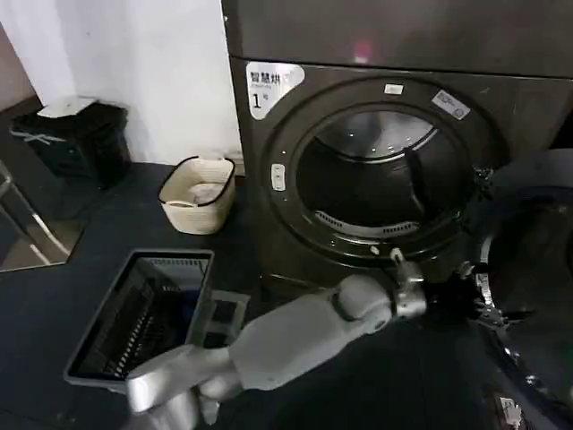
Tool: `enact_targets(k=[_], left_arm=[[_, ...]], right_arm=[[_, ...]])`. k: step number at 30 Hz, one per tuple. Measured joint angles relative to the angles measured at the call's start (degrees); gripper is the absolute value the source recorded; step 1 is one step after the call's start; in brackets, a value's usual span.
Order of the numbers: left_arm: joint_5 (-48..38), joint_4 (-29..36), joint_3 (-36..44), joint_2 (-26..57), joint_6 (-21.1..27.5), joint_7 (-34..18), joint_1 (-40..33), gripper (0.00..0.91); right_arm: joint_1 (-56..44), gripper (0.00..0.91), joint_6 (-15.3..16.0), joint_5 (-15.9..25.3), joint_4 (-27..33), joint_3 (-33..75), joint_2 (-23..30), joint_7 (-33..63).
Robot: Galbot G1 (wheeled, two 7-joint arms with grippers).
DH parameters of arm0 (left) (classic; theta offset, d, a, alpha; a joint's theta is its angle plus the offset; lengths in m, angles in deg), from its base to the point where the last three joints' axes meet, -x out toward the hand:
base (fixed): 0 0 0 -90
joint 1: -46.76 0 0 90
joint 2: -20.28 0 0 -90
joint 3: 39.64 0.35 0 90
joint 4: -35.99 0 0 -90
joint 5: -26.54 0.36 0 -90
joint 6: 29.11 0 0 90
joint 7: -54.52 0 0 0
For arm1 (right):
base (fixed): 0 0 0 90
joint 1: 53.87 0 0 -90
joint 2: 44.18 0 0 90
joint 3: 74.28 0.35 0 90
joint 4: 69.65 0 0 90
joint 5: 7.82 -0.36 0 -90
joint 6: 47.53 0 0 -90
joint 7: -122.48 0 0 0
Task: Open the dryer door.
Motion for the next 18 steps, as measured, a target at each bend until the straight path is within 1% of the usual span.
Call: enact_targets(k=[6,18], left_arm=[[0.86,-4.16,-0.18,0.03,-0.70,-0.23,0.00,0.907],[0.72,-4.90,-0.13,0.02,-0.69,0.16,-0.03,0.907]], right_arm=[[-0.46,0.907,-0.16,0.05,0.71,0.97,-0.27,-0.07],[-0.84,0.907,0.03,0.07,1.46,2.12,-1.17,-0.01]])
